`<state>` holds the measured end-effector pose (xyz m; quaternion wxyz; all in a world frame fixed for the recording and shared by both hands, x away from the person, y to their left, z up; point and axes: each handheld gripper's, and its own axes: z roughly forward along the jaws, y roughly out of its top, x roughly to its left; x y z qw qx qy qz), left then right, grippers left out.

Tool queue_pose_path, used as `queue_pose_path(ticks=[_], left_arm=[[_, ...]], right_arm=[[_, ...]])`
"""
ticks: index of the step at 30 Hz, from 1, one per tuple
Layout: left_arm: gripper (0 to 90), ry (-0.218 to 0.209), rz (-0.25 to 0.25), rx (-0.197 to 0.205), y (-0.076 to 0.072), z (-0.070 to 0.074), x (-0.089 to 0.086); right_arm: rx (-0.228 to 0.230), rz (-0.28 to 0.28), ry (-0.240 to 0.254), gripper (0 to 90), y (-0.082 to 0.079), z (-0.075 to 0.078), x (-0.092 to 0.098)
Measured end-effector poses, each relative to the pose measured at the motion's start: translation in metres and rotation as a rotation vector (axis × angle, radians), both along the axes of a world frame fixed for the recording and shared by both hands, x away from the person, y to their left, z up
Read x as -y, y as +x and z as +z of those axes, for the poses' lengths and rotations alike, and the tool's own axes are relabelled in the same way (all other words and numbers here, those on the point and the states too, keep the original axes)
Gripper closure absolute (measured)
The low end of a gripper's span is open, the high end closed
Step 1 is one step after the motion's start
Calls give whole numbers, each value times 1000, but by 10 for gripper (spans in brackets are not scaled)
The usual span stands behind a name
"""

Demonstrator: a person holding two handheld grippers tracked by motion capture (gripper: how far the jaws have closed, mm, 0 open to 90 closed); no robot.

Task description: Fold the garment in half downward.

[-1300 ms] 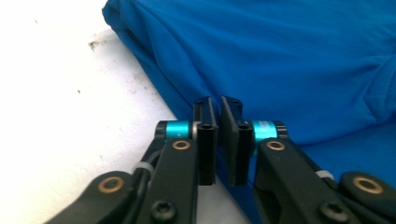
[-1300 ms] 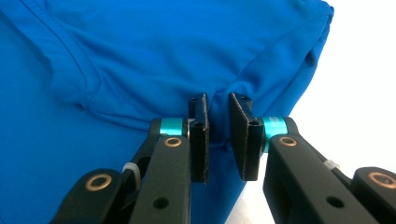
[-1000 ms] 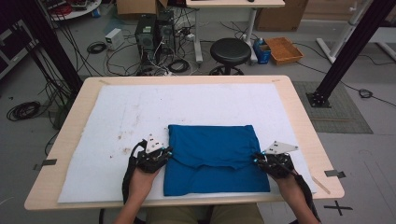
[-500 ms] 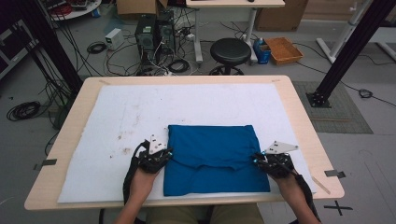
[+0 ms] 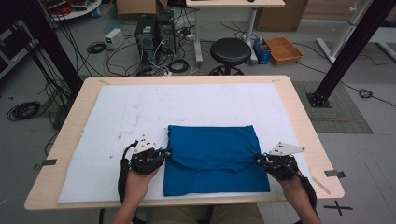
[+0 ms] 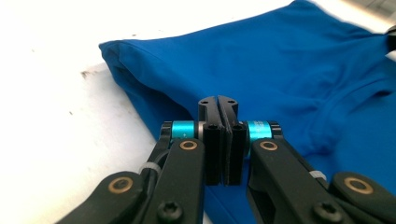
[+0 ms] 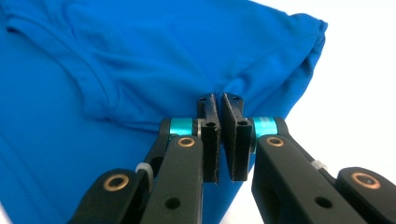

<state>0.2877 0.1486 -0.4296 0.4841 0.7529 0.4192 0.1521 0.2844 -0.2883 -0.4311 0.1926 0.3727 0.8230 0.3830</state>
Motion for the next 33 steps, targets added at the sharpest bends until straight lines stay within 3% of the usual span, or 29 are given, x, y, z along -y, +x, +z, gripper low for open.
queue_pose_path(ticks=[4,7,13,15,19,22,27,30,33], left_arm=[[887,-46,-35,-15,-12,3,-4],[887,-72,-62,-28,-23,5,-6],[887,-135,-85,-95,-36,4,-14],[886,-118,-89,-117,-38,1,-14],[887,-70,-107,-184,-43,-7,-12],[886,-34,-102,-204,-46,-11,-12],[886,-75,-94,-254,-41,-13,-18],[887,-150,-109,-258,-41,-7,-23],[887,-136,-126,-258,-41,-6,-23]], right_arm=[[4,3,38,863,-7,5,3],[3,20,37,862,-16,7,5],[4,24,84,862,-35,15,16],[-12,27,88,862,-40,16,18],[-66,39,41,862,-47,9,17],[-80,39,13,862,-51,8,16],[-116,21,9,863,-51,8,18],[-125,27,22,863,-52,13,21],[-121,40,43,863,-54,18,22]])
